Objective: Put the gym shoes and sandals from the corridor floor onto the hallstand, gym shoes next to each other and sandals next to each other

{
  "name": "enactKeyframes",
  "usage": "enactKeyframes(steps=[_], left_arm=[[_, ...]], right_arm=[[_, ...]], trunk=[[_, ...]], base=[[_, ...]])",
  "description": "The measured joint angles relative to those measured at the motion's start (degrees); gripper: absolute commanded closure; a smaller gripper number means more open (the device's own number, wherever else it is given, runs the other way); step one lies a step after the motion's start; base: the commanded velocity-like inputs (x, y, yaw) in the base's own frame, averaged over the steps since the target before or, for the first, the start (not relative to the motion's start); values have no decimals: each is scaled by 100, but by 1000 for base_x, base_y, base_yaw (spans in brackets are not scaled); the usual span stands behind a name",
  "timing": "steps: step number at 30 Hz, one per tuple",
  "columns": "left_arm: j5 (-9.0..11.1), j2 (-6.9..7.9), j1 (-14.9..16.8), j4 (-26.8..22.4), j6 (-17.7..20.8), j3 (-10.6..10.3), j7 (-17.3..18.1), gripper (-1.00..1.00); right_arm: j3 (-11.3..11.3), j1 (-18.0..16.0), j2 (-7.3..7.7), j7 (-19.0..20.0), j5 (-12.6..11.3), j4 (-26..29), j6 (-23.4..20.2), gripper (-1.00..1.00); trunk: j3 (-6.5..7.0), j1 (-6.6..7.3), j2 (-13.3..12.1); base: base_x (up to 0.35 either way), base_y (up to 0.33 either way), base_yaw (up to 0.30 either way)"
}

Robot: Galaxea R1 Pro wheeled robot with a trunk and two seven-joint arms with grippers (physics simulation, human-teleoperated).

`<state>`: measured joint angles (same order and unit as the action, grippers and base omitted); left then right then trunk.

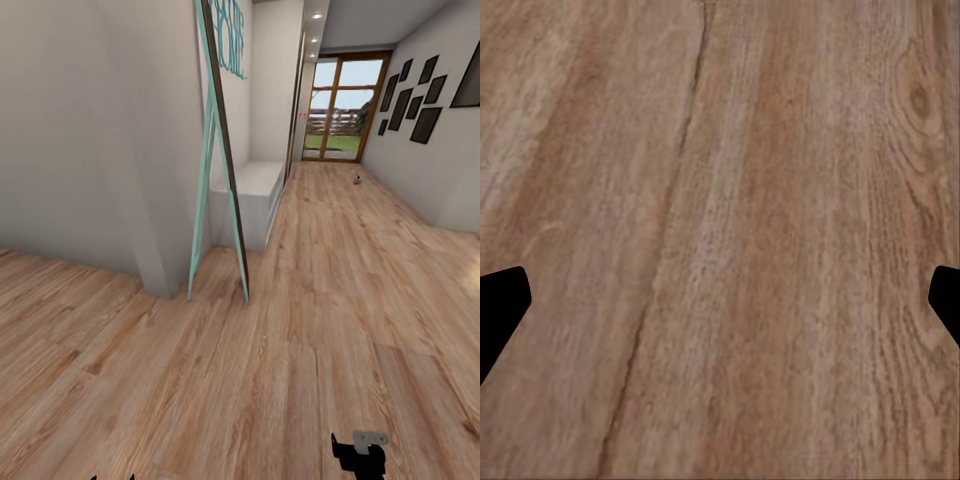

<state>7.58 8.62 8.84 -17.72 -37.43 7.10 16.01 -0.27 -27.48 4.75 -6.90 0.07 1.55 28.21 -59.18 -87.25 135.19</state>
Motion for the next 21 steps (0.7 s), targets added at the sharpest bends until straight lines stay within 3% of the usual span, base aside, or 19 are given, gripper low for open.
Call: enactKeyframes(steps=[6, 21], left_arm=[[0, 0, 2, 2, 0, -1, 0, -100], [-4, -6, 2, 7, 0, -1, 0, -100]], right_arm=[[0, 1, 1, -2, -6, 1, -3, -100], [0, 1, 1, -2, -8, 1, -2, -100]], trunk=[[0, 0, 0], [0, 0, 0]], base=[[334, 35, -128], [333, 2, -268]])
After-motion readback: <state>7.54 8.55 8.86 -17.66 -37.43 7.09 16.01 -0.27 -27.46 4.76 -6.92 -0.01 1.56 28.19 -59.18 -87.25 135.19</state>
